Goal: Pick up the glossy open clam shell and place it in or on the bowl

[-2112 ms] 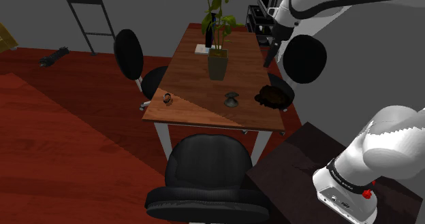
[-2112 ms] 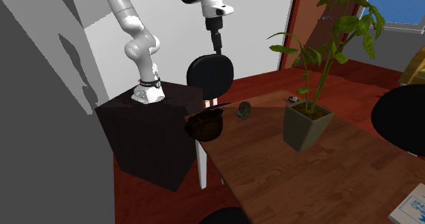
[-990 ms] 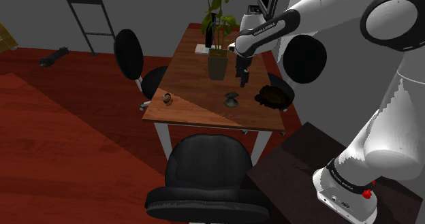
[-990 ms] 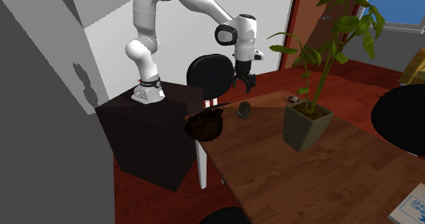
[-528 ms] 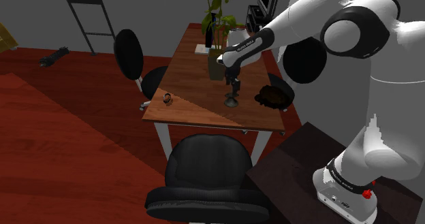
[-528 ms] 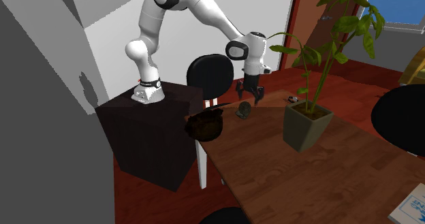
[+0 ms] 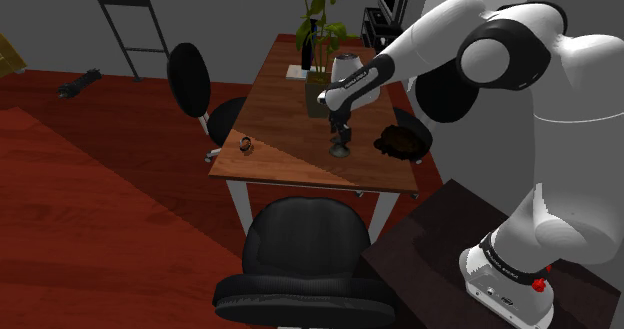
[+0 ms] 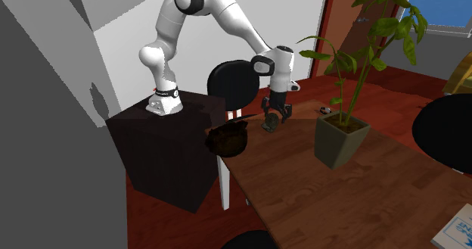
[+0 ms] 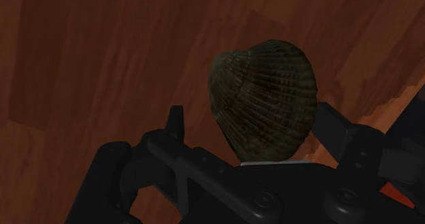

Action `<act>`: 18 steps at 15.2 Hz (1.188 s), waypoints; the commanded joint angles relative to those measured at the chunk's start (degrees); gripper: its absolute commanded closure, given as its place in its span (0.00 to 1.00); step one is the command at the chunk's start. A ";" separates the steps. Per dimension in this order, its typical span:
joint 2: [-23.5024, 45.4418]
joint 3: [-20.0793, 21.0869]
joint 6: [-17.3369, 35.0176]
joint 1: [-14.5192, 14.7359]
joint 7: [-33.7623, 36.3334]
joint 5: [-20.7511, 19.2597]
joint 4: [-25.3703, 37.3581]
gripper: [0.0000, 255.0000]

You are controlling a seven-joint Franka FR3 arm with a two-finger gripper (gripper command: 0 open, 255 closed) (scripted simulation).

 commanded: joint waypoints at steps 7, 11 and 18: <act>0.19 0.02 0.20 -0.05 -0.06 0.05 0.02 1.00; 0.22 0.02 0.16 -0.08 -0.09 0.05 0.09 1.00; -0.93 -0.15 -0.87 0.08 0.07 -0.19 -0.01 1.00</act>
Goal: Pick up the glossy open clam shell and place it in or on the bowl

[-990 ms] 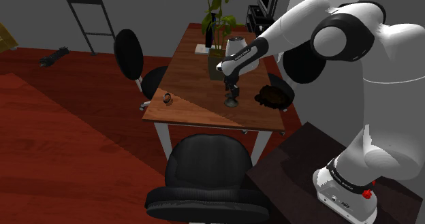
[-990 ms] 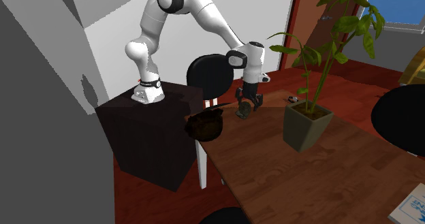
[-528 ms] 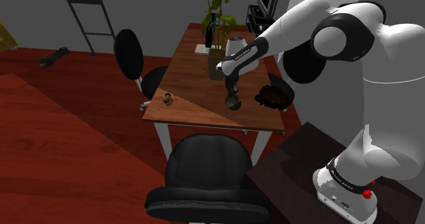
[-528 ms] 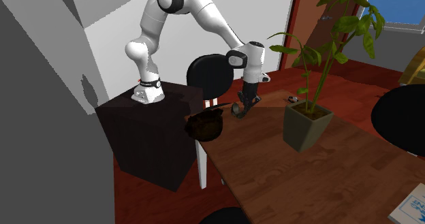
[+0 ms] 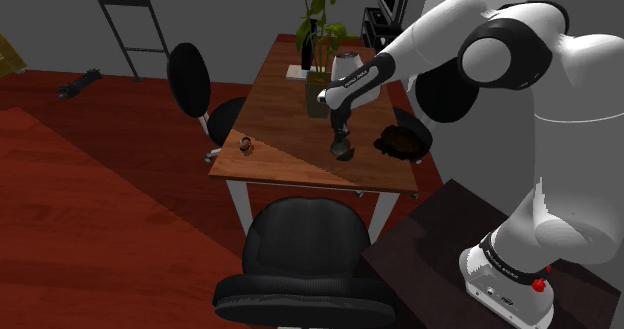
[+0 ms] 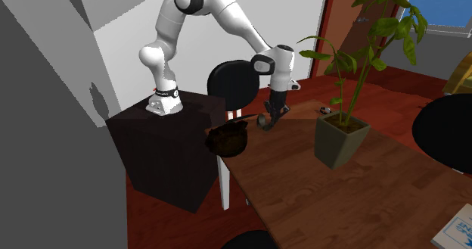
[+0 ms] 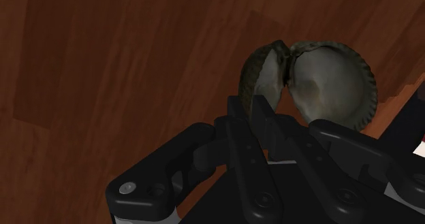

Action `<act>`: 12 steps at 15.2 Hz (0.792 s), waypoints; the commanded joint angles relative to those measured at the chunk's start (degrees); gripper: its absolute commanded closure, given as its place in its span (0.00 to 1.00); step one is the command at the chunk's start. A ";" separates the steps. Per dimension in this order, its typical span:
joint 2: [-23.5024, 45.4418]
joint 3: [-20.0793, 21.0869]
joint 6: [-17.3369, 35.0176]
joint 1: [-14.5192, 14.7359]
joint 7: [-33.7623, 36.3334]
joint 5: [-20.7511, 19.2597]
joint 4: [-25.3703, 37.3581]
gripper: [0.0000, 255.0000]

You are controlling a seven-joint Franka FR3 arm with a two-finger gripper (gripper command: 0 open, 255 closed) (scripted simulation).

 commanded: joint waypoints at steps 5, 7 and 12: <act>-3.26 -0.49 -3.23 0.38 0.39 -0.70 -0.02 1.00; -4.27 -0.63 -4.39 0.48 0.52 -0.94 0.13 1.00; -6.67 -0.96 -7.36 0.72 0.83 -1.50 0.74 1.00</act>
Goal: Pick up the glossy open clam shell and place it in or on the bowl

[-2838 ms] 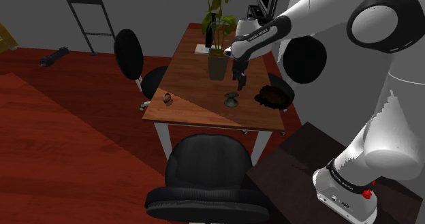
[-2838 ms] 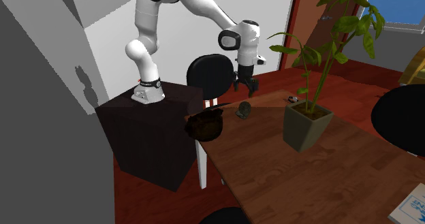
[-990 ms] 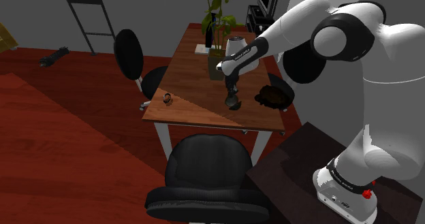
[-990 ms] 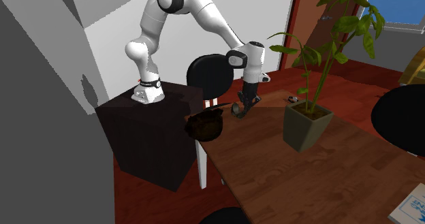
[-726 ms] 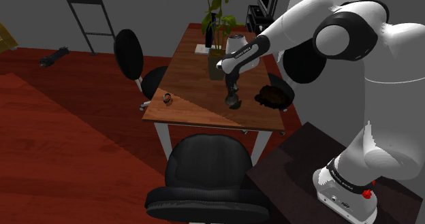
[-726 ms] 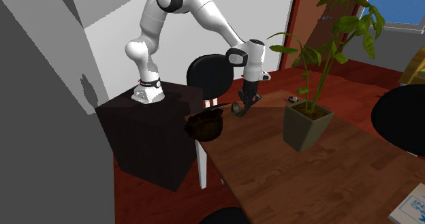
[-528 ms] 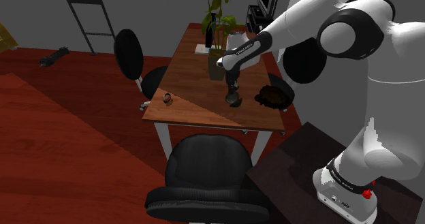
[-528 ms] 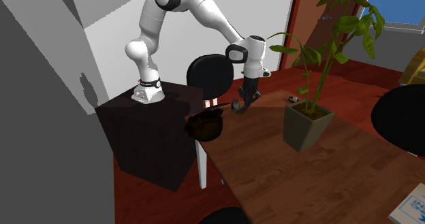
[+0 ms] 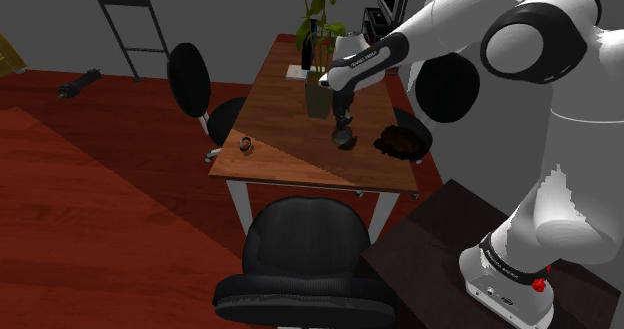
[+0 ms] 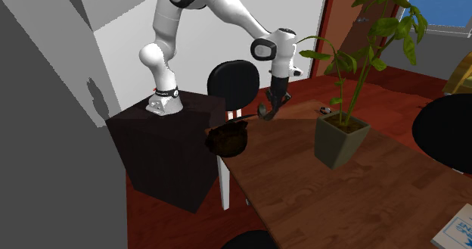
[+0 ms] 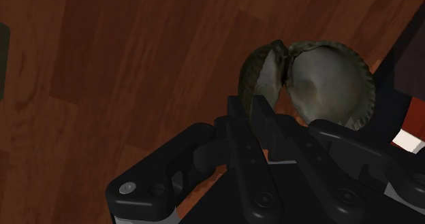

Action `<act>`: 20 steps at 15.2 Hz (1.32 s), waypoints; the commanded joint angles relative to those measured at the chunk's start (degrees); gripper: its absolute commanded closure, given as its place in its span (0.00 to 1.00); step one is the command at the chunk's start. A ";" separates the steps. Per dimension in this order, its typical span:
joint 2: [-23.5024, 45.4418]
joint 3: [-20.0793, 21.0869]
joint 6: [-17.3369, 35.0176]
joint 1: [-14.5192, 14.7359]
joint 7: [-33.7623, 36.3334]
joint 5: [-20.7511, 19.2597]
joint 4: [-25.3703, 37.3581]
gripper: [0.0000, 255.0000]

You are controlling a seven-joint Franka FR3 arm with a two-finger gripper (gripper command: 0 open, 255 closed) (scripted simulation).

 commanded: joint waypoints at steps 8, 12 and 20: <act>-3.77 -0.47 -5.67 0.31 0.49 -0.93 1.94 1.00; -5.25 -0.63 -8.25 0.42 0.68 -1.30 3.07 1.00; -8.49 -1.22 -11.91 0.02 0.00 -1.94 3.55 1.00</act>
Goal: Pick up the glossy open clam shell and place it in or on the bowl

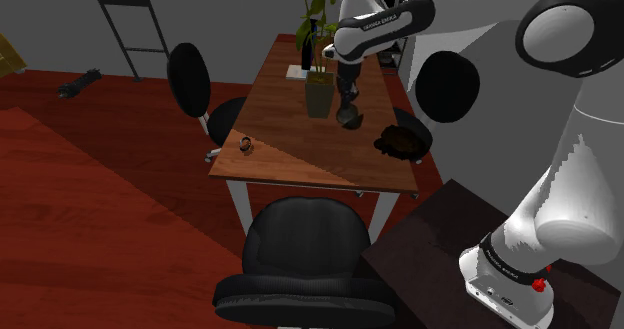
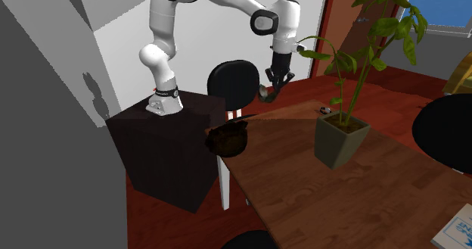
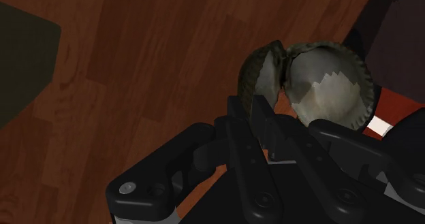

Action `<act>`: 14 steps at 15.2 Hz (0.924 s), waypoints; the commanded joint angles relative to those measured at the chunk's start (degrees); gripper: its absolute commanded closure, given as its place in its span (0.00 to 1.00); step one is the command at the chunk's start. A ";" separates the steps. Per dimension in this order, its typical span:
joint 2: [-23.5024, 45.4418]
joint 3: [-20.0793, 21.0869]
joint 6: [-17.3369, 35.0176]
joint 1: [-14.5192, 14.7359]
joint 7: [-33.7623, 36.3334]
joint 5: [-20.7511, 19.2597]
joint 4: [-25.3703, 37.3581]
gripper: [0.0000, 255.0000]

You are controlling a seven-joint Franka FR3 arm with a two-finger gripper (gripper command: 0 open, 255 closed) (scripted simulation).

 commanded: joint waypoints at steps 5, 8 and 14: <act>-6.34 -2.46 1.62 -3.06 -5.30 -1.03 -7.82 1.00; -9.30 -3.99 2.24 -4.85 -8.38 -1.69 -11.27 1.00; -14.10 -7.46 2.83 -8.63 -14.97 -3.13 -16.35 1.00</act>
